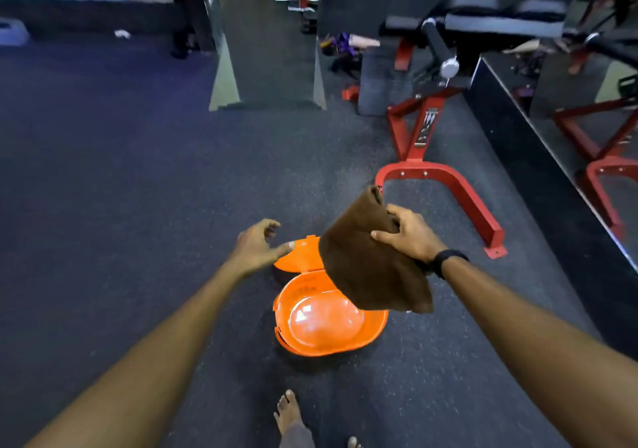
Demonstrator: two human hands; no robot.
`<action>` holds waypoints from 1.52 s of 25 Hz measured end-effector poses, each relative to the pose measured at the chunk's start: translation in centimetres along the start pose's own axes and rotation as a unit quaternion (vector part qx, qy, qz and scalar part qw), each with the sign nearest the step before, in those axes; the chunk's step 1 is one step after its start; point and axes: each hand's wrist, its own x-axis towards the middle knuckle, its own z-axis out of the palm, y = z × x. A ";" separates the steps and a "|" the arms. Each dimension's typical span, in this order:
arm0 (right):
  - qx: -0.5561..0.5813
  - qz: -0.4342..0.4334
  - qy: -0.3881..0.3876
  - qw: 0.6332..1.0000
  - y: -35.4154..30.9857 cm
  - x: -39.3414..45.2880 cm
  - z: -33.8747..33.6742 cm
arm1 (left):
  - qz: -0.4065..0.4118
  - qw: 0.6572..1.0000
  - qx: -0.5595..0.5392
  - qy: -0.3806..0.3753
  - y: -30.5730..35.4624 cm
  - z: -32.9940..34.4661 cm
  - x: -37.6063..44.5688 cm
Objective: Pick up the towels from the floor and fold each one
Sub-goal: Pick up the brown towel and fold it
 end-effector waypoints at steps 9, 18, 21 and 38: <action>-0.063 0.102 -0.058 0.991 15.8 9.2 15.3 | -0.022 0.995 0.063 -0.081 -13.6 11.6 10.6; -0.048 0.136 -0.051 0.988 25.0 14.9 21.1 | -0.067 0.990 0.076 -0.096 -20.2 19.1 15.7; -0.063 0.102 -0.060 0.991 23.9 15.3 20.0 | -0.070 0.989 0.077 -0.101 -19.2 18.7 15.6; -0.005 -0.138 0.029 0.990 -14.1 14.1 -16.9 | 0.066 0.973 0.052 0.216 15.4 -14.2 5.5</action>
